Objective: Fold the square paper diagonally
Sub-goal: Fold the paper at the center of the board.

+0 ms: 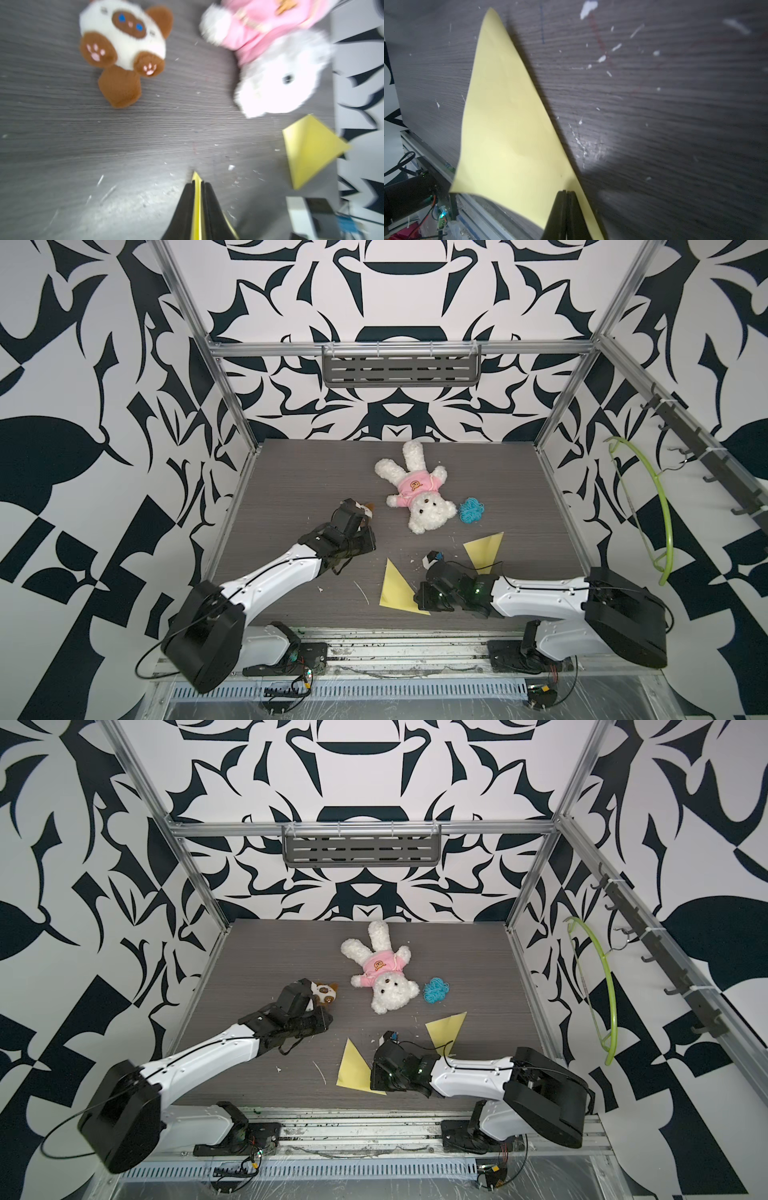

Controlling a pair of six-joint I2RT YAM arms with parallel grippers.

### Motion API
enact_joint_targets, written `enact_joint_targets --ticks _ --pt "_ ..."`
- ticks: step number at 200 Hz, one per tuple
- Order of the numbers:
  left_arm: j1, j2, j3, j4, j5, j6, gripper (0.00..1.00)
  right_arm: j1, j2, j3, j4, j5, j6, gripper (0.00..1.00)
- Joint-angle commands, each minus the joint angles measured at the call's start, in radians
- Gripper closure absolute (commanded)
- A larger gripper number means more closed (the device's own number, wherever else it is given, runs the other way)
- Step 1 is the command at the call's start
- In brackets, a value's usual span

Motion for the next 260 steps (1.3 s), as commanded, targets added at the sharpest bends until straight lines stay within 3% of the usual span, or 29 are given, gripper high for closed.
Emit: enact_joint_targets --ticks 1,68,103,133,175,206,260 --pt "0.003 -0.089 0.004 -0.079 0.014 0.037 0.8 0.001 -0.055 0.126 -0.174 0.065 -0.089 0.88" --pt "0.004 -0.292 0.044 -0.151 -0.061 0.089 0.45 -0.046 -0.082 0.269 -0.318 0.085 -0.199 0.83" --pt "0.004 -0.316 0.028 -0.117 0.033 0.061 0.53 -0.071 -0.116 0.248 -0.317 0.072 -0.21 0.9" --pt "-0.008 -0.336 0.004 -0.116 0.09 0.036 0.61 -0.065 -0.111 0.212 -0.206 -0.049 -0.199 0.95" --pt "-0.032 -0.365 -0.068 -0.171 0.064 -0.015 0.66 0.051 -0.008 0.226 -0.072 -0.071 -0.162 0.96" --pt "-0.047 -0.395 -0.125 -0.18 0.077 -0.057 0.69 0.069 0.09 0.214 0.01 -0.071 -0.127 0.98" --pt "-0.212 -0.358 -0.2 -0.105 0.016 -0.182 0.73 0.068 0.227 0.177 0.119 -0.092 -0.079 1.0"
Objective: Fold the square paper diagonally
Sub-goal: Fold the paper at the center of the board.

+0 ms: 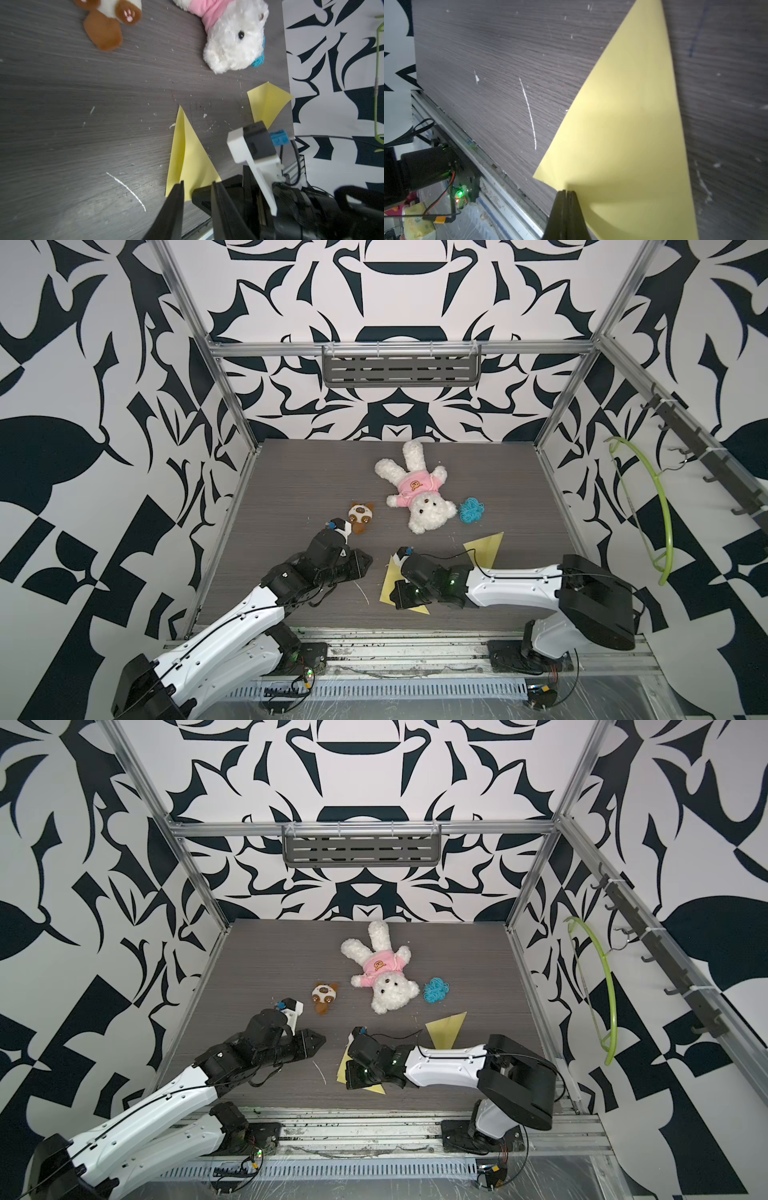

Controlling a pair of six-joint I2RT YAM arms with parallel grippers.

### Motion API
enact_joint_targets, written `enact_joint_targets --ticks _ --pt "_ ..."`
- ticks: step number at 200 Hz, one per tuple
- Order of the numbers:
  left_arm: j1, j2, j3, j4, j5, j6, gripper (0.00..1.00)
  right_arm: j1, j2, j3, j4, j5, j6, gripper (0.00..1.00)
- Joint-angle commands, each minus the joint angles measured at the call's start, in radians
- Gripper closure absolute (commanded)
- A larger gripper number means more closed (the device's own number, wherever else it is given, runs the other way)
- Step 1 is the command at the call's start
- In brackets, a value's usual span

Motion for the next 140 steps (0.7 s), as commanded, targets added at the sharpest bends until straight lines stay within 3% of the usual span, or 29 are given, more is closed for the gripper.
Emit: enact_joint_targets --ticks 1,27,73,140 --pt "-0.081 0.028 -0.038 0.051 -0.037 -0.081 0.73 -0.001 0.015 -0.027 0.091 -0.015 0.038 1.0" --pt "-0.169 0.119 -0.038 0.108 -0.103 -0.123 0.75 -0.001 0.016 -0.061 0.13 -0.018 0.062 1.0" --pt "-0.186 0.327 -0.007 0.238 -0.086 -0.202 0.82 -0.001 0.021 -0.08 0.155 -0.016 0.067 1.0" --pt "-0.229 0.557 0.02 0.311 -0.081 -0.211 0.89 -0.003 0.007 -0.103 0.171 -0.003 0.081 1.0"
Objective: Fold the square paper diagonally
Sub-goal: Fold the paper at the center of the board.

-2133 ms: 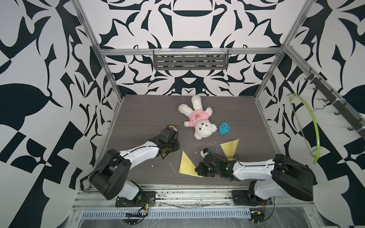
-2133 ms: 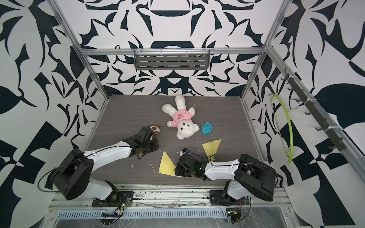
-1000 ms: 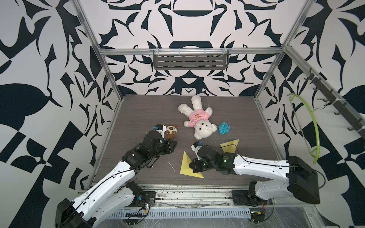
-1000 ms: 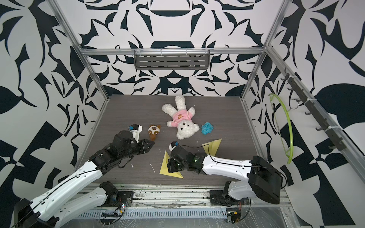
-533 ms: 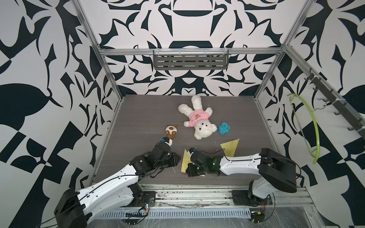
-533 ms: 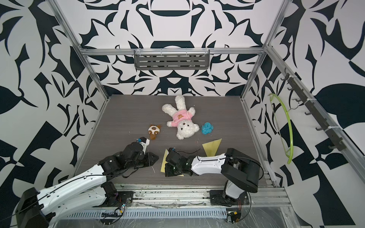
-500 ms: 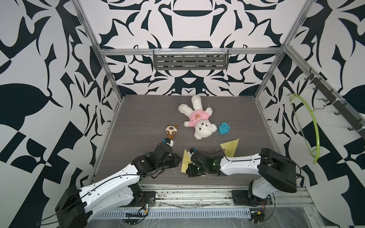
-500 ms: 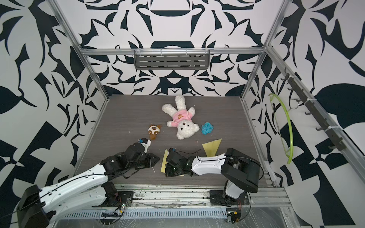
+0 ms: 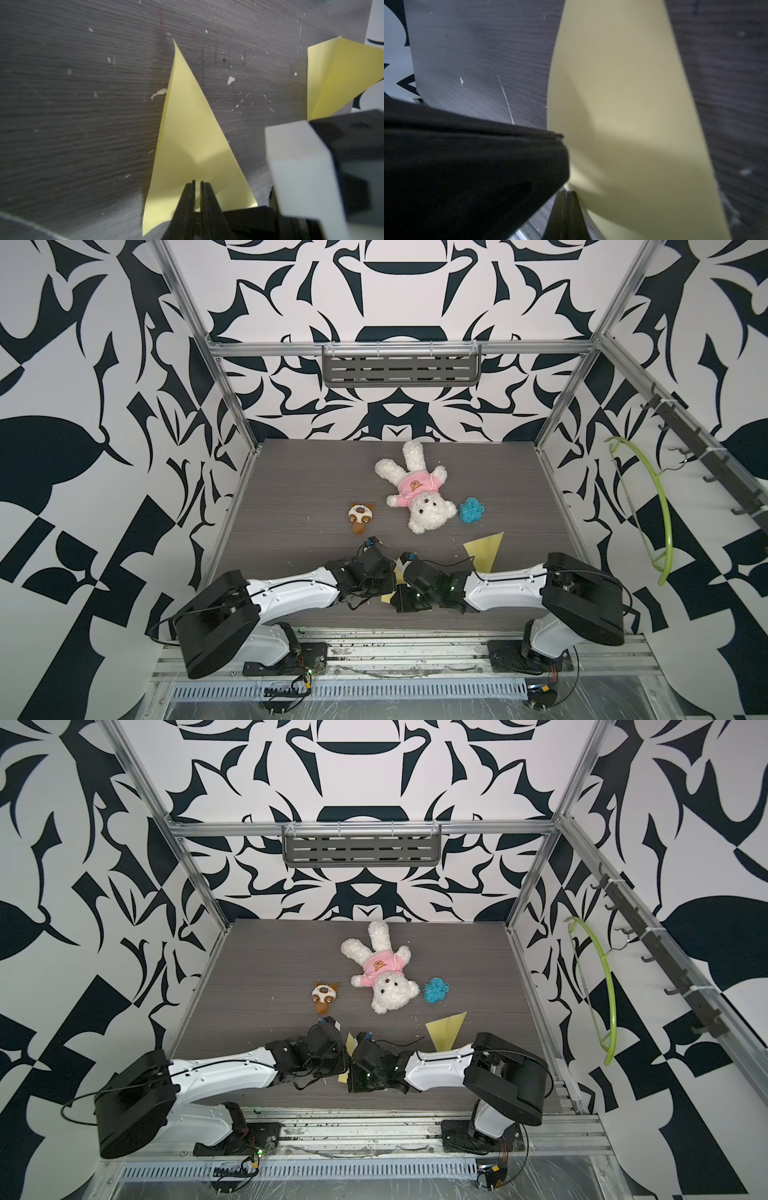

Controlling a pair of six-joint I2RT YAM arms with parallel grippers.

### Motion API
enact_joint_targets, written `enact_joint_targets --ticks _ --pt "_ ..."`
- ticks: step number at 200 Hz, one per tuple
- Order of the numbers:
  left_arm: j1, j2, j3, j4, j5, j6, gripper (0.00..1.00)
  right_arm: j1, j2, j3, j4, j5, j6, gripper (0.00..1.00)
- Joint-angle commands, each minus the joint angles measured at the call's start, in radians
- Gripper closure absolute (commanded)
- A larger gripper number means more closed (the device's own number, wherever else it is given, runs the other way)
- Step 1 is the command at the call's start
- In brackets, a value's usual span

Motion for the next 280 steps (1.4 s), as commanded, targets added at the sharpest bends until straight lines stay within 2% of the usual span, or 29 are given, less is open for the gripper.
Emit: enact_joint_targets --ticks 1,70,106,127,155,190,221,280 --pt "-0.008 0.038 0.002 0.032 -0.005 -0.013 0.9 -0.003 -0.023 -0.015 0.024 0.011 0.01 1.0" --pt "-0.009 0.064 -0.077 0.073 -0.027 -0.046 0.91 -0.046 -0.107 -0.063 0.038 0.019 0.022 1.0" --pt "-0.009 0.088 -0.071 0.088 -0.019 -0.046 0.92 -0.11 -0.147 -0.061 0.018 -0.02 -0.005 1.0" --pt "-0.009 0.09 -0.066 0.088 -0.016 -0.042 0.91 -0.188 -0.154 -0.043 0.009 -0.056 -0.04 1.0" --pt "-0.009 0.088 -0.07 0.083 -0.014 -0.042 0.92 -0.287 -0.096 0.015 0.036 -0.143 -0.091 1.0" --pt "-0.009 0.09 -0.07 0.084 -0.008 -0.04 0.92 -0.34 0.042 0.089 0.157 -0.268 -0.096 1.0" --pt "-0.009 0.1 -0.063 0.086 -0.003 -0.042 0.92 -0.346 0.116 0.15 0.157 -0.286 -0.118 1.0" --pt "-0.009 0.071 -0.056 0.054 -0.001 -0.037 0.92 -0.408 0.237 0.124 0.222 -0.301 -0.119 1.0"
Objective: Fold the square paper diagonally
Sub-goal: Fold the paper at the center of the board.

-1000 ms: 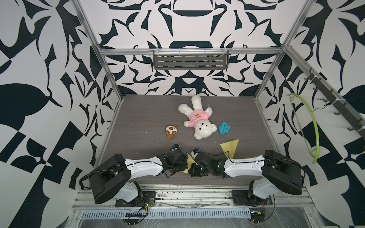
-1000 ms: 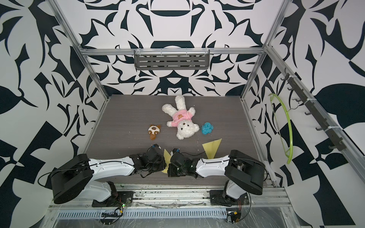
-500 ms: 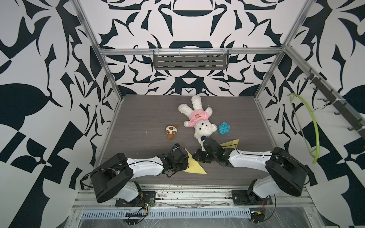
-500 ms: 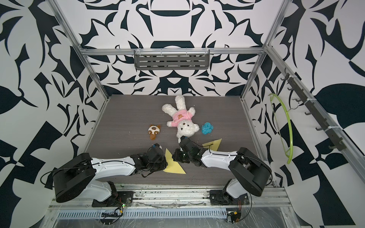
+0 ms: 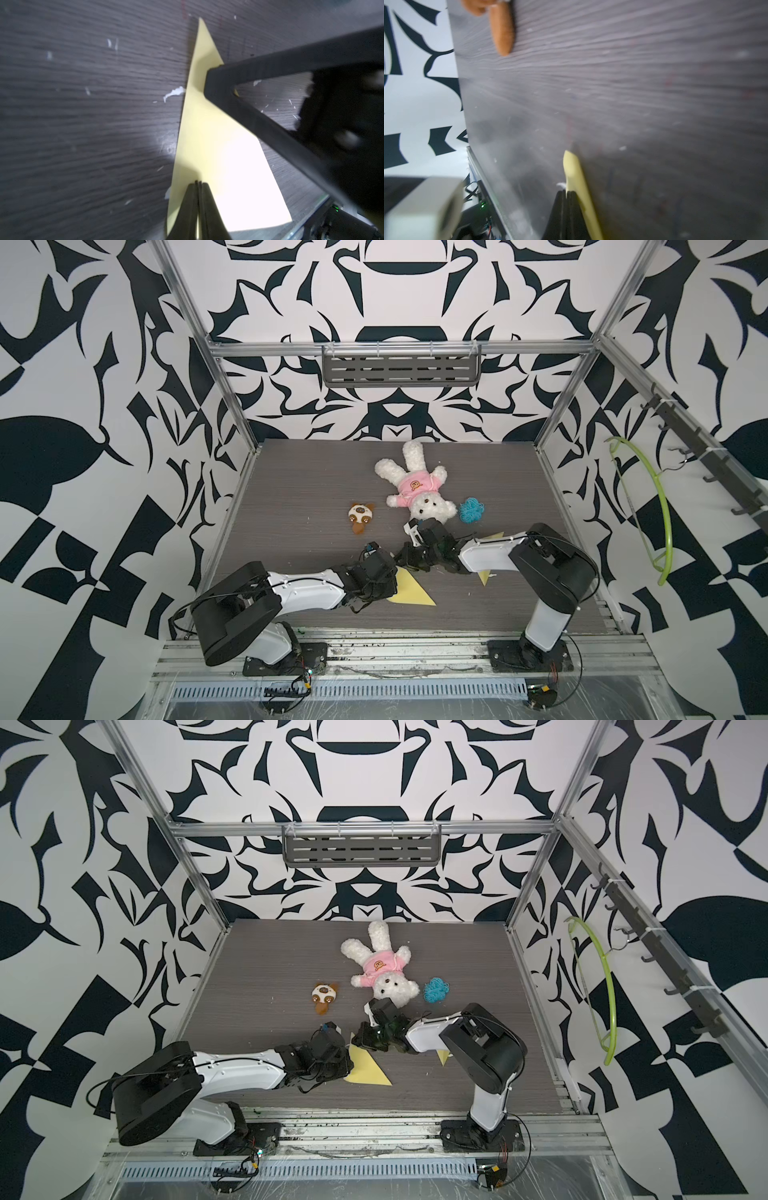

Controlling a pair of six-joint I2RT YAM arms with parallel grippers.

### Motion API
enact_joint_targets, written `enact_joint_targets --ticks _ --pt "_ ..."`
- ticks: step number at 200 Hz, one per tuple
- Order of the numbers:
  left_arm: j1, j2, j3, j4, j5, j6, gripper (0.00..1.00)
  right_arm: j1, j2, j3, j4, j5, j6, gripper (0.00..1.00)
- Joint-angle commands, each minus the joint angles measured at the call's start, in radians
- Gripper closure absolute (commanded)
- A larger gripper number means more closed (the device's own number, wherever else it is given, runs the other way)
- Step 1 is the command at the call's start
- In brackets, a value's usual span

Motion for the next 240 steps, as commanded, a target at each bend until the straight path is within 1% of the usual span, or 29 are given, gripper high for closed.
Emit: enact_joint_targets --ticks 1,22,51,85,93,116,154,198,240 --pt "-0.003 -0.003 0.0 -0.069 0.011 0.008 0.92 -0.021 0.019 0.0 0.049 -0.011 -0.026 1.0" --pt "-0.003 -0.015 0.001 -0.07 0.021 0.01 0.91 -0.025 0.039 -0.001 0.059 -0.013 -0.033 1.0" --pt "-0.003 -0.047 0.023 -0.099 0.028 0.013 0.84 -0.034 0.048 -0.017 0.071 -0.009 -0.04 1.0" --pt "-0.004 -0.118 0.048 -0.119 0.023 0.011 0.73 -0.039 0.062 -0.041 0.103 -0.009 -0.04 1.0" --pt "-0.003 -0.121 0.053 -0.116 0.029 0.006 0.72 -0.04 0.069 -0.043 0.114 -0.01 -0.04 1.0" --pt "-0.003 -0.107 0.039 -0.052 0.06 -0.02 0.73 -0.042 0.083 -0.049 0.134 -0.01 -0.037 1.0" --pt "-0.003 -0.025 0.023 0.003 0.07 -0.042 0.78 -0.041 0.09 -0.05 0.134 -0.001 -0.042 1.0" --pt "-0.015 0.068 -0.006 0.03 0.058 -0.054 0.83 -0.044 0.085 -0.056 0.126 0.018 -0.055 1.0" --pt "-0.039 0.104 -0.017 0.009 0.039 -0.057 0.88 -0.063 0.092 -0.047 0.123 0.038 -0.062 1.0"
